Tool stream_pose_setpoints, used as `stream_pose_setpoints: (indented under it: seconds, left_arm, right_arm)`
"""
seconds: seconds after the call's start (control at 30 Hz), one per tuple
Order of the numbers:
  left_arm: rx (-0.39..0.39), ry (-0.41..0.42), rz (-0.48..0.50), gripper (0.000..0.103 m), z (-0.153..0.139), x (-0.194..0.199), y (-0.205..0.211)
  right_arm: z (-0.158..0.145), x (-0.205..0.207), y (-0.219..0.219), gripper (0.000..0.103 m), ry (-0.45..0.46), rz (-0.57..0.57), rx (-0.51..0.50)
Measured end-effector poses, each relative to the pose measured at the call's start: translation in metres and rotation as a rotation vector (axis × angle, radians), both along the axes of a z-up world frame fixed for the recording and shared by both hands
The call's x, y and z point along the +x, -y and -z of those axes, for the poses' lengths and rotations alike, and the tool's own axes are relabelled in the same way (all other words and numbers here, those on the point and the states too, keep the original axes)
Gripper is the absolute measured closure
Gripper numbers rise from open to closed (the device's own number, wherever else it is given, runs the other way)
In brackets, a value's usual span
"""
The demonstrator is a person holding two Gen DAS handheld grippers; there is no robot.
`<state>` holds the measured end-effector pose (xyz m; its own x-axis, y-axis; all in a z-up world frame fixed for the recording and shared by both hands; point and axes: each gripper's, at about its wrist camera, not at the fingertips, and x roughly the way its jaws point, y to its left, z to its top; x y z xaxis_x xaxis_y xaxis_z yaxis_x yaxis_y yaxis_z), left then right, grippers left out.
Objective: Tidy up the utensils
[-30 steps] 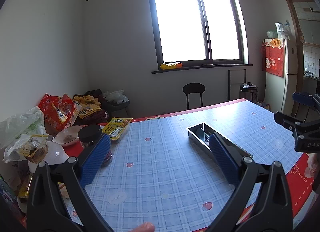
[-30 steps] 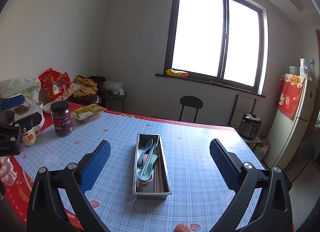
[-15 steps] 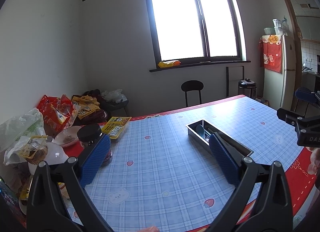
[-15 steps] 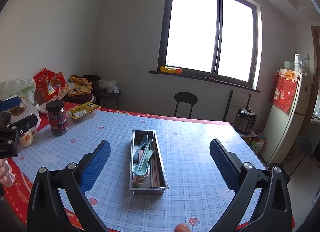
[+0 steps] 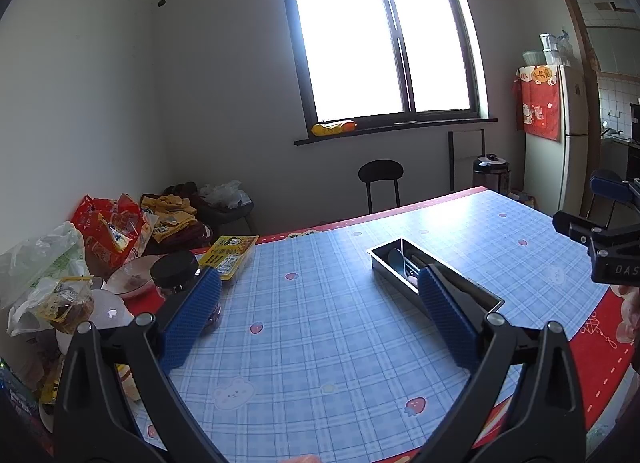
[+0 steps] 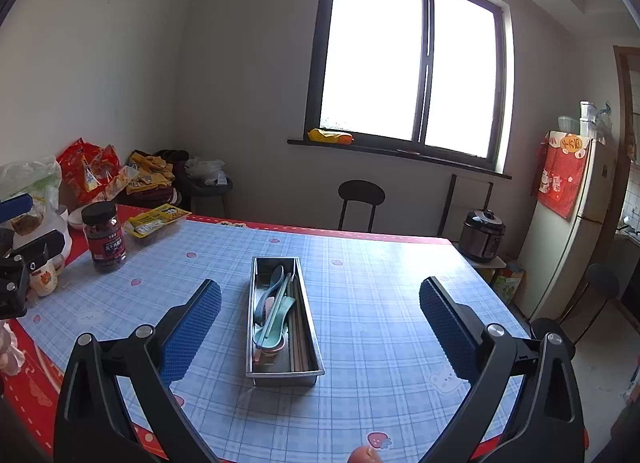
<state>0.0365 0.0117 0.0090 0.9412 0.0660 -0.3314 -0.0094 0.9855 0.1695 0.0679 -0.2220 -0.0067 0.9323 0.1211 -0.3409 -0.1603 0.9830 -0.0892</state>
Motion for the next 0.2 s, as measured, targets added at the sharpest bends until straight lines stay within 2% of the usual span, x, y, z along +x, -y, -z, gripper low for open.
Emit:
stream_pose_setpoints:
  seconds: [0.2]
  left_arm:
    - [-0.010, -0.012, -0.001, 0.006, -0.0001, 0.0033, 0.0002]
  right_arm:
    - [0.0030, 0.0012, 0.0029, 0.006, -0.005, 0.003, 0.006]
